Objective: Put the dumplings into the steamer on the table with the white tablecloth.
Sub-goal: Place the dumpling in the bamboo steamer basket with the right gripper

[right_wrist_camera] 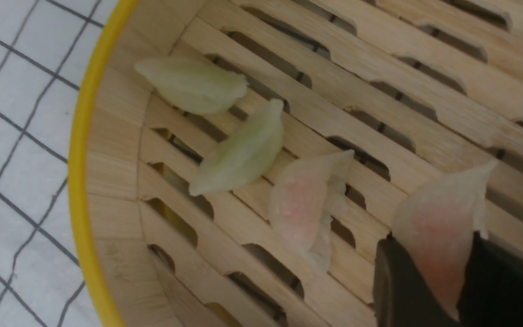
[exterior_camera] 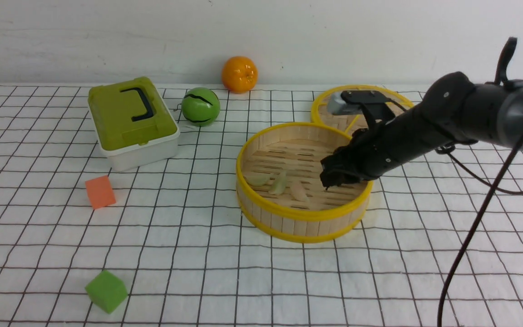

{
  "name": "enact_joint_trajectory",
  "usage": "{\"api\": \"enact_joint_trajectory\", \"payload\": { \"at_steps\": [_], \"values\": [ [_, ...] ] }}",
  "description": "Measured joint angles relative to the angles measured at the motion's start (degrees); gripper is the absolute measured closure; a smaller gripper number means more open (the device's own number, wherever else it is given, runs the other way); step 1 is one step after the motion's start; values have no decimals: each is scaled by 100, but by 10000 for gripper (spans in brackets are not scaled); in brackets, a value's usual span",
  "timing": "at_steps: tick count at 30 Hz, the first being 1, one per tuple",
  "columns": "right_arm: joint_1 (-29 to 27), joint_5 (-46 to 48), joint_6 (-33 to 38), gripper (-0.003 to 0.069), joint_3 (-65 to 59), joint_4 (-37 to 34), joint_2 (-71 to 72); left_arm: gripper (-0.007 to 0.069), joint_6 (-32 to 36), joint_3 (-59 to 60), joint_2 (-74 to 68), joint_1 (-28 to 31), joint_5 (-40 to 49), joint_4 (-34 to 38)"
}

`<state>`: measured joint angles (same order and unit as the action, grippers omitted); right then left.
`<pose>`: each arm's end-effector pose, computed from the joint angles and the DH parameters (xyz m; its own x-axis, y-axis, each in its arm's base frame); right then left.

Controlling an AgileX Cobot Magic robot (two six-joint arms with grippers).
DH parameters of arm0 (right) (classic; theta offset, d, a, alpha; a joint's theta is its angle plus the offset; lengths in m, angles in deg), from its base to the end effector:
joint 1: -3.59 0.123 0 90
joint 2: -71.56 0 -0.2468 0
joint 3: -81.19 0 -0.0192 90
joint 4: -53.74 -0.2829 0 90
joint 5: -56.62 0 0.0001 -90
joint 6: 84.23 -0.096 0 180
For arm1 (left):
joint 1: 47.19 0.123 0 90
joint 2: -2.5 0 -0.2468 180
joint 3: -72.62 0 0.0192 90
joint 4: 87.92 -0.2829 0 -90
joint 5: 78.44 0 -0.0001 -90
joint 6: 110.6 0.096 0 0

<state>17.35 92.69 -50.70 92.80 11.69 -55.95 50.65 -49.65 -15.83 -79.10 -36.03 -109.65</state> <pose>0.4422 0.1473 0.1408 -0.8079 -0.1555 -0.5685 -0.4063 0.8457 0.3461 0.1136 -0.0425 0.2460 -0.3900 0.1960 -0.8997 0.3062 0.9491 0.0741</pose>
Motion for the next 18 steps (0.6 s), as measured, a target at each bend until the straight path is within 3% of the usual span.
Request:
{"api": "enact_joint_trajectory", "payload": {
  "at_steps": [2,3,7,11,16,18],
  "values": [
    [0,0,0,453,0,0,-15,622,0,0,0,0,0,-7],
    [0,5,0,393,0,-15,-15,621,0,0,0,0,0,-7],
    [-26,293,-12,267,36,-128,54,615,0,0,0,0,0,-7],
    [-151,947,-220,240,170,-100,403,613,-3,0,0,0,5,-7],
    [-535,1947,-435,405,453,316,1779,606,-11,0,0,0,5,-7],
    [-708,2355,-468,566,482,676,2674,605,-14,0,0,0,5,-7]
  ]
}}
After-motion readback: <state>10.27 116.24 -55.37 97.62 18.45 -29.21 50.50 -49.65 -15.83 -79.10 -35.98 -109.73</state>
